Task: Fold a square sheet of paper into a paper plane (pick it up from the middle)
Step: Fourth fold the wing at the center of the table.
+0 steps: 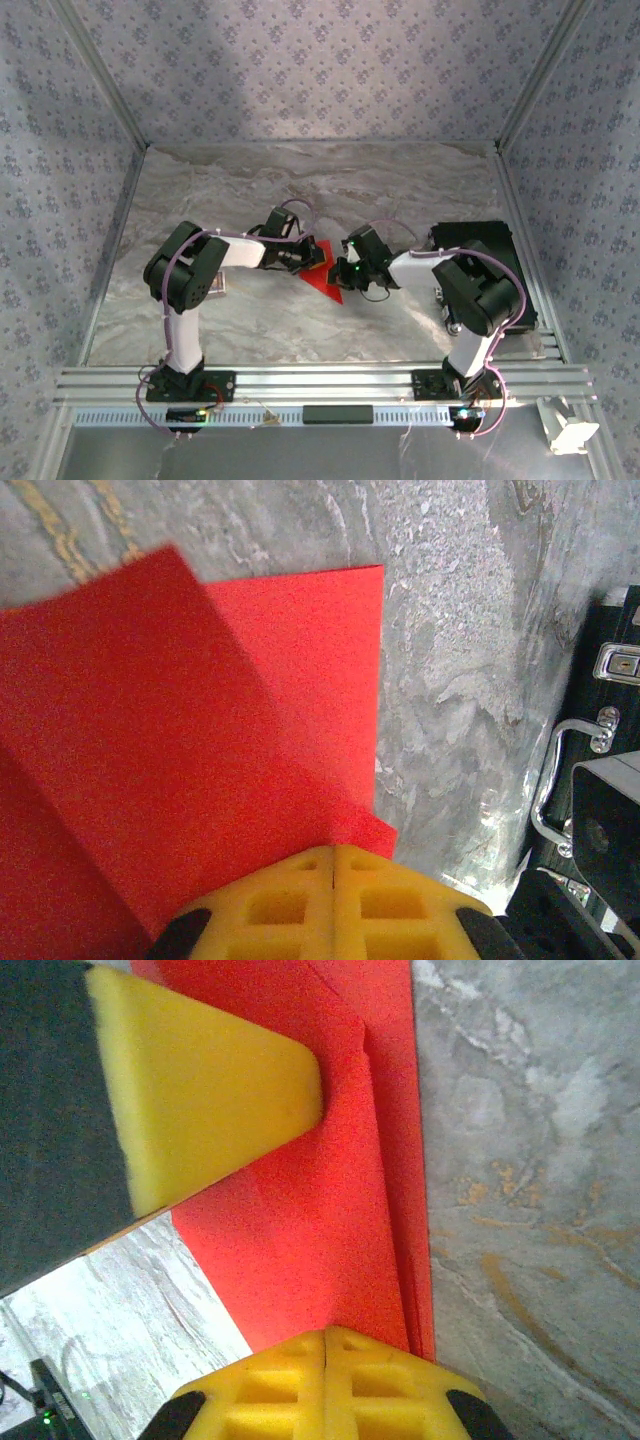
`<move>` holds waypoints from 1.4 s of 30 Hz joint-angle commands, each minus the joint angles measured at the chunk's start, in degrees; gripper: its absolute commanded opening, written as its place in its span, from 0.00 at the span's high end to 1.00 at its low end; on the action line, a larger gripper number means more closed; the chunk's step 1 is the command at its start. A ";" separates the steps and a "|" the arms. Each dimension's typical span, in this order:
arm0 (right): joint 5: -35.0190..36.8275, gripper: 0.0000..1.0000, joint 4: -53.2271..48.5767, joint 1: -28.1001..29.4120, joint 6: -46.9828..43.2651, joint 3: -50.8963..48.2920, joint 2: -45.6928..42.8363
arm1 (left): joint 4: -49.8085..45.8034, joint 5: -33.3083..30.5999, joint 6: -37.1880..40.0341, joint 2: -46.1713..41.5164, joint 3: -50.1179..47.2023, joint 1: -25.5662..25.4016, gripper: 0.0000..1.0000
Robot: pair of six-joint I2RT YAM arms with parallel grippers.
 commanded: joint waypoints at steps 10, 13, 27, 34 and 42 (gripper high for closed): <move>-0.37 1.00 4.60 -1.33 4.60 -8.07 0.58 | -7.79 -1.48 5.00 -2.88 2.60 1.82 0.96; -0.18 1.00 4.43 -1.47 4.78 -8.15 0.59 | -9.99 -1.24 6.17 -5.82 2.93 1.73 0.95; 0.53 1.00 4.83 -1.69 5.32 -8.88 0.35 | -8.59 1.54 2.62 -2.96 -0.51 -4.24 1.00; 0.32 1.00 4.30 -1.80 5.18 -8.74 0.78 | -12.61 -4.45 1.83 -0.71 -0.34 -3.38 1.00; 0.18 1.00 3.39 -1.75 4.62 -8.60 1.03 | -17.81 -7.64 3.26 1.20 5.54 -0.85 1.00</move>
